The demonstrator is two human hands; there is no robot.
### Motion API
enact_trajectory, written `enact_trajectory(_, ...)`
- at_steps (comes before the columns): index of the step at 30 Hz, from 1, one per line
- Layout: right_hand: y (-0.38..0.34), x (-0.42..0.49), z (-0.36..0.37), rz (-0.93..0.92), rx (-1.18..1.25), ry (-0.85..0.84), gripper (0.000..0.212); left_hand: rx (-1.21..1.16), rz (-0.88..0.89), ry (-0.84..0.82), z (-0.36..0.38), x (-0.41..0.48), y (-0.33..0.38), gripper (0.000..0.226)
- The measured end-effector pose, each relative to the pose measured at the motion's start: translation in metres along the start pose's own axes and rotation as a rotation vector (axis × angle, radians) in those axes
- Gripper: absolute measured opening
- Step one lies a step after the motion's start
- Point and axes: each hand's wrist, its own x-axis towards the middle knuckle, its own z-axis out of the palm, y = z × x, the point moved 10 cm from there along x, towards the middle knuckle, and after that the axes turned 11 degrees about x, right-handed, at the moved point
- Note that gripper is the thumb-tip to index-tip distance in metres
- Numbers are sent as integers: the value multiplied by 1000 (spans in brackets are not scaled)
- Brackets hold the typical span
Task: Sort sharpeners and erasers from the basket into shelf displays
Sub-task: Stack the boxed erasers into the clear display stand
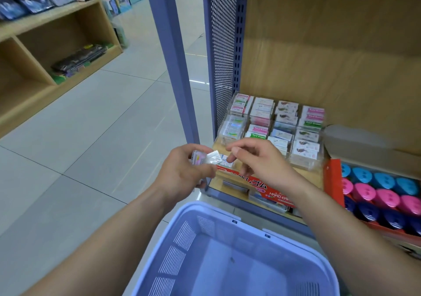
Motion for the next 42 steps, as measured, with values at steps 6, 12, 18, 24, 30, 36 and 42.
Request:
enact_trajectory(6, -14, -28, 0, 68, 159, -8, 21, 21, 104, -17, 14, -15, 25, 32)
enact_trajectory(12, -14, -41, -16, 97, 305, 6, 19, -60, 105, -49, 16, -18, 31, 23)
enact_trajectory(18, -7, -43, -19, 128, 433, 65, 15, -48, 105, -68, 23, -13, 29, 18)
enact_trajectory(24, -8, -37, -21, 86, 497, 90, 9, 14, 144, -56, 26, -10, 31, 19)
enact_trajectory(30, -3, -32, -27, 36, 336, 96, 22, -1, 119, -13, 22, 1, 25, 21)
enact_trajectory(36, 3, -22, -23, 32, 235, 80, 34, 19, 93, 20, 18, 6, 17, 25)
enact_trajectory(42, 22, -4, -11, 98, 184, -29, 21, 85, 63, -12, 14, 11, 4, 25)
